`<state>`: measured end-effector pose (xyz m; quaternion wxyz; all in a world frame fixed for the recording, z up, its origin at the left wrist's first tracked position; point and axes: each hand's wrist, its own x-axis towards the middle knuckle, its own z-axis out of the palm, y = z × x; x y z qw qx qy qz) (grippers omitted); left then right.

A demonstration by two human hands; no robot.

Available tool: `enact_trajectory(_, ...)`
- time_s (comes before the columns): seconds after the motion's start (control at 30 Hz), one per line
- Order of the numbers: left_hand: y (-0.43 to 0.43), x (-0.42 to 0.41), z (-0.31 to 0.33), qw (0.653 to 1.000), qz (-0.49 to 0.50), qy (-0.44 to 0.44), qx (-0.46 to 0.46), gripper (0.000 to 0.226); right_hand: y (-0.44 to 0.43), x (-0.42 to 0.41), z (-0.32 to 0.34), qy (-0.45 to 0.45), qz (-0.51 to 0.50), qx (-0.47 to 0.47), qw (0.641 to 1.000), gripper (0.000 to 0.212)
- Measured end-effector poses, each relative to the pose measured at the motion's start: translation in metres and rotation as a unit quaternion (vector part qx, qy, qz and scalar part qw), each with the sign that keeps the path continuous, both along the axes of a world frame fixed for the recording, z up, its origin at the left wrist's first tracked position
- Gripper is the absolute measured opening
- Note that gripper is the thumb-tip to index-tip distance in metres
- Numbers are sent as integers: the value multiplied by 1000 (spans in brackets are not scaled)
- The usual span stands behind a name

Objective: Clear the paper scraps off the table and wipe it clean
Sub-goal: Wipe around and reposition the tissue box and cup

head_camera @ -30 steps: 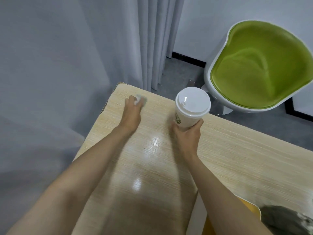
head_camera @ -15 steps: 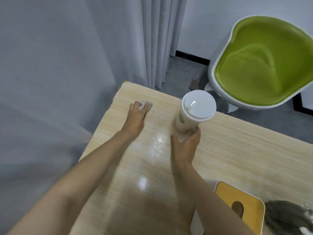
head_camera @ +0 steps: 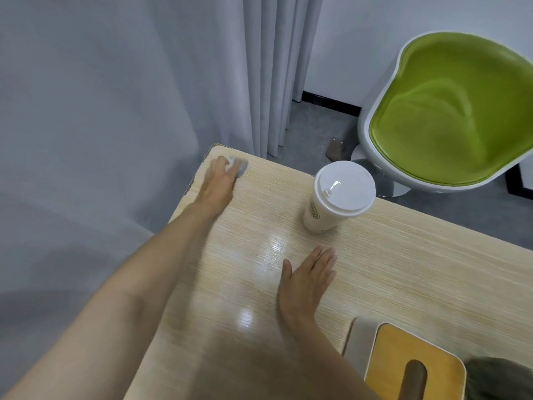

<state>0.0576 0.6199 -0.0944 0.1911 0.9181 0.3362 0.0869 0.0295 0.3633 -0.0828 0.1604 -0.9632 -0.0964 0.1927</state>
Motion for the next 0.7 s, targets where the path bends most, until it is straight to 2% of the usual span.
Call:
enact_trajectory(0.07,16,6,-3,993,112,-13,-28,20,1,1,0,6,0,0,1000,77)
enact_trajectory(0.1,13,11,0,985,163,-34,-33,26,0,1,0,8,1,-4,1000,78)
enact_trajectory(0.17,-11,28,11,974,201,-80,-68,29,-2,2,-1,7,2,-12,1000,78)
enact_trajectory(0.2,-24,35,13,975,181,-100,-85,29,-2,2,-1,7,3,-15,1000,78)
enact_trajectory(0.3,-53,43,1,994,-1,-74,-76,50,-2,2,0,8,7,-15,1000,78)
enact_trajectory(0.4,-56,34,-8,988,-127,-59,-71,53,-5,2,1,9,15,-3,1000,73)
enact_trajectory(0.53,-89,-4,1,967,-228,-77,-84,46,-13,-7,7,3,19,-11,1000,70)
enact_trajectory(0.63,-114,-54,5,926,-355,-98,-78,54,-17,-25,12,19,50,-11,998,72)
enact_trajectory(0.7,-104,-73,8,904,-423,-54,-37,47,-20,-36,13,38,76,-9,996,71)
